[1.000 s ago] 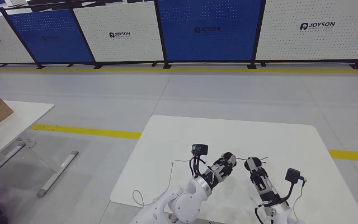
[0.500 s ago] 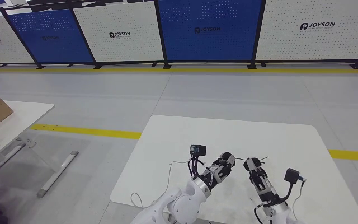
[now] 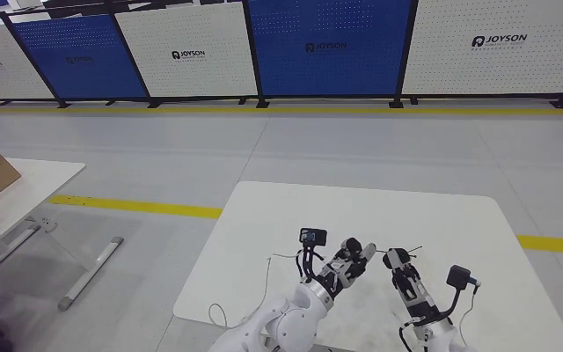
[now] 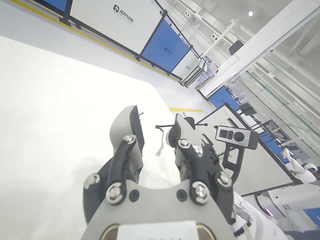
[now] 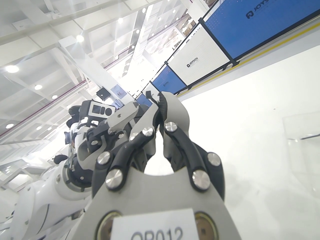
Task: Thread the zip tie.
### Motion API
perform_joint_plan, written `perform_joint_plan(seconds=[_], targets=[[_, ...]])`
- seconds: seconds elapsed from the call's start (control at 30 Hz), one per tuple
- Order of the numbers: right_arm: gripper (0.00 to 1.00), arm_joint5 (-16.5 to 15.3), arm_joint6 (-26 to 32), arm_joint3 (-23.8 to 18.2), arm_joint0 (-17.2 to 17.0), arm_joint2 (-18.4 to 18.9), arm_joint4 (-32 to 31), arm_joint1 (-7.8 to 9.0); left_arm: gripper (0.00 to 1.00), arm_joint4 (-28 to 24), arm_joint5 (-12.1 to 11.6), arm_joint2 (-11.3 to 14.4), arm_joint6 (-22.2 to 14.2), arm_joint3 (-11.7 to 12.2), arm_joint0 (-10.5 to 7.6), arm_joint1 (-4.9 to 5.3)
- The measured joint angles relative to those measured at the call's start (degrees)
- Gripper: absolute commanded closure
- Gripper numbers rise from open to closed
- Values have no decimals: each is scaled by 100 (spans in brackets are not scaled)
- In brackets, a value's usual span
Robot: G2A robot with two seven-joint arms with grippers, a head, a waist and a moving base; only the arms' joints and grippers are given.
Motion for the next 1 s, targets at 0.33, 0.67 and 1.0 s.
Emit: perform_joint_plan(seconds=[0.33,0.67,1.0], targets=[[100,0,-35,13,17,-14,5,6,86,95,77,116,-98,103,-92,-62],[100,0,-29,34,36,-32,5,12,100,0,17,119,-143,167,-126,-109],[100,0,-48,22,44,-50,-79,21,100,170,-112,114,-169,58,-31,-108]])
